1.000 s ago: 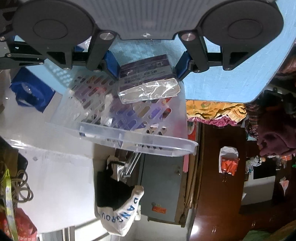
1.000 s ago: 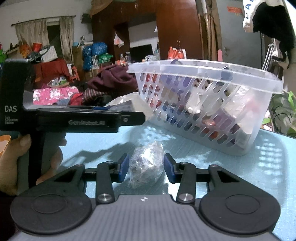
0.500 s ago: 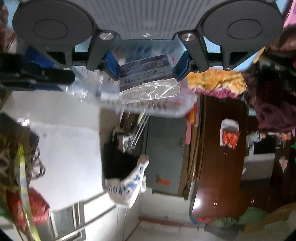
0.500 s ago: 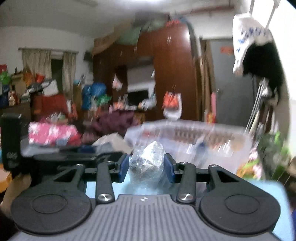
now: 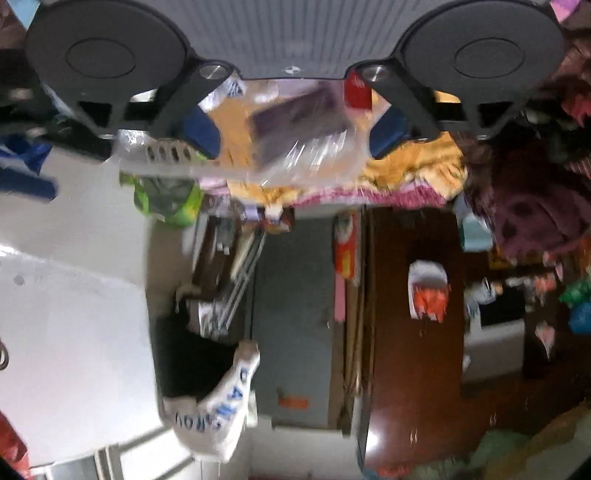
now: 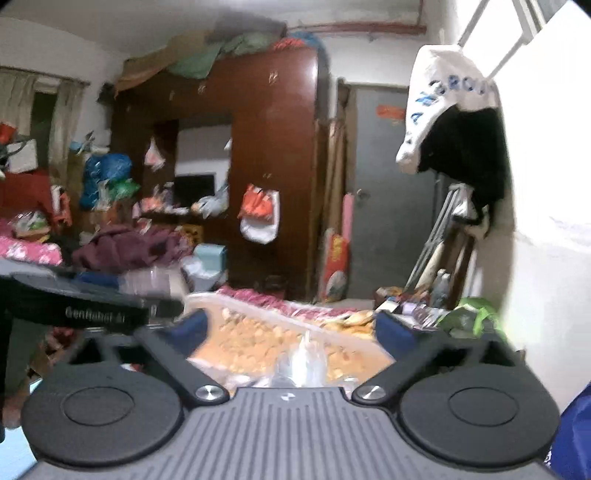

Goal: Organize objects
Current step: 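Drop the purple box into the basket with the left tool while the right tool drops the bag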

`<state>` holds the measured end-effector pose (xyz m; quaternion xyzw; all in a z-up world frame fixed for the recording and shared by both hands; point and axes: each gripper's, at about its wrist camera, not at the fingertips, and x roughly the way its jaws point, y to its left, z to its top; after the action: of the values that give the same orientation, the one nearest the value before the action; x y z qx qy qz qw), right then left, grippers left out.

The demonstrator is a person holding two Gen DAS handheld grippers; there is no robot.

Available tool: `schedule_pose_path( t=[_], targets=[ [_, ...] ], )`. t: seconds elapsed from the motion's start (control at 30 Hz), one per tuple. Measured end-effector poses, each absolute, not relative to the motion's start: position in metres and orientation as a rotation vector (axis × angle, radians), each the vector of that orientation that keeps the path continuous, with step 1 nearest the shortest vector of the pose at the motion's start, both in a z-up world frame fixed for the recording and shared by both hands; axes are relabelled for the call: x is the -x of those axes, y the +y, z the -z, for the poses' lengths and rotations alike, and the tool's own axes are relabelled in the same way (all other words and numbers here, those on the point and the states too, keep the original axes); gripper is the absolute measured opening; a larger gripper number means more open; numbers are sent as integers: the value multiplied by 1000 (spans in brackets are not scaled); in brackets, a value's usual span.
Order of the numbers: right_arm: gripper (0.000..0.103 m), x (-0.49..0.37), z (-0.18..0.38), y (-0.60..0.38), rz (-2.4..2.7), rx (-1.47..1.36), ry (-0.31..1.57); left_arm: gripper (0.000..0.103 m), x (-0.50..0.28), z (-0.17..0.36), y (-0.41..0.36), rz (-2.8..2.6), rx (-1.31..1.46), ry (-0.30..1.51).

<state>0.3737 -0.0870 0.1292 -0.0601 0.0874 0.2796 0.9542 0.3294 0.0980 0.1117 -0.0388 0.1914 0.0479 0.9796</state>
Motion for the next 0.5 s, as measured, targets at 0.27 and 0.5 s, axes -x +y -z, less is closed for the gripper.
schedule_pose_path(
  t=[0.27, 0.5],
  targets=[
    [103, -350, -131, -103, -589, 132, 242, 99, -307, -96, 98, -131, 10, 391],
    [103, -351, -132, -119, -564, 56, 261, 99, -284, -97, 81, -118, -45, 361]
  ],
)
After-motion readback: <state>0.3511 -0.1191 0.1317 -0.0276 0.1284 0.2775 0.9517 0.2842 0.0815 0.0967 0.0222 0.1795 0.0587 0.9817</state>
